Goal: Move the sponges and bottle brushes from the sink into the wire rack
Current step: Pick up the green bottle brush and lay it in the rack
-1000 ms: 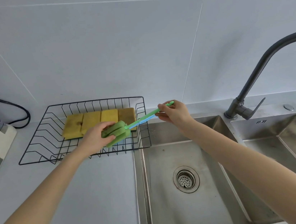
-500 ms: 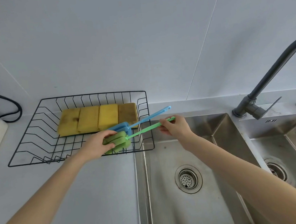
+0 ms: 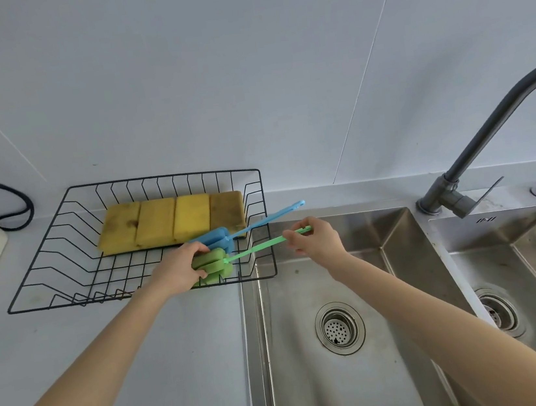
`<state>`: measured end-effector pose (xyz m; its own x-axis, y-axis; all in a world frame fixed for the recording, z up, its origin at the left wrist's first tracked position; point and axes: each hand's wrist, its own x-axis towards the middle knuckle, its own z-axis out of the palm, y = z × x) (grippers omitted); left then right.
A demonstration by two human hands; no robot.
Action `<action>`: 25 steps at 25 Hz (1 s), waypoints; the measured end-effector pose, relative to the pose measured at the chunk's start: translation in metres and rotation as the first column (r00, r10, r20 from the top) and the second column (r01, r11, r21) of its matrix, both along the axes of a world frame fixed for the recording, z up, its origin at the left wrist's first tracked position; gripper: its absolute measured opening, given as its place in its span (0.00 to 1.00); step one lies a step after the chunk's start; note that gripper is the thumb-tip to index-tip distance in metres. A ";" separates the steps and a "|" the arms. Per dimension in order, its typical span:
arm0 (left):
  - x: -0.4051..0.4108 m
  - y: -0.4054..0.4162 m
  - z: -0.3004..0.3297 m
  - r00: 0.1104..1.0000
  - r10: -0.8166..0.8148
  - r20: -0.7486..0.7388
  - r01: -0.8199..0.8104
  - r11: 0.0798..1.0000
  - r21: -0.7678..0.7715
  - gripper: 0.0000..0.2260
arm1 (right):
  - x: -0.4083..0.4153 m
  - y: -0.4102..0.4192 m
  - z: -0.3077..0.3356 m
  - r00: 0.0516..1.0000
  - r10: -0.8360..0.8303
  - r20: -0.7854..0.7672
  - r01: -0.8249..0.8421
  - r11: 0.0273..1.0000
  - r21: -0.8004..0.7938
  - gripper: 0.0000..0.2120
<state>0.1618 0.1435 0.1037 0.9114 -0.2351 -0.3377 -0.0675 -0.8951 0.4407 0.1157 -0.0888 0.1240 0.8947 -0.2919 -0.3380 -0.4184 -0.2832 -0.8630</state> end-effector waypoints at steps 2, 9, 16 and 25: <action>0.001 0.001 0.004 0.999 -0.030 -0.039 0.030 1.000 0.008 0.22 | -0.002 -0.001 0.005 0.997 0.071 0.022 -0.068 0.989 -0.128 0.05; -0.001 0.010 0.020 0.985 -0.108 -0.135 0.104 0.994 -0.038 0.19 | -0.008 0.001 0.012 0.966 0.257 0.007 -0.238 0.904 -0.356 0.10; -0.017 0.003 0.030 0.984 -0.050 -0.170 0.035 0.996 -0.088 0.23 | -0.017 0.001 0.018 0.916 0.399 -0.040 -0.354 0.760 -0.545 0.18; -0.036 -0.009 0.040 0.983 -0.101 -0.150 0.090 0.993 -0.079 0.22 | -0.021 -0.002 0.015 0.894 0.439 -0.086 -0.382 0.648 -0.659 0.20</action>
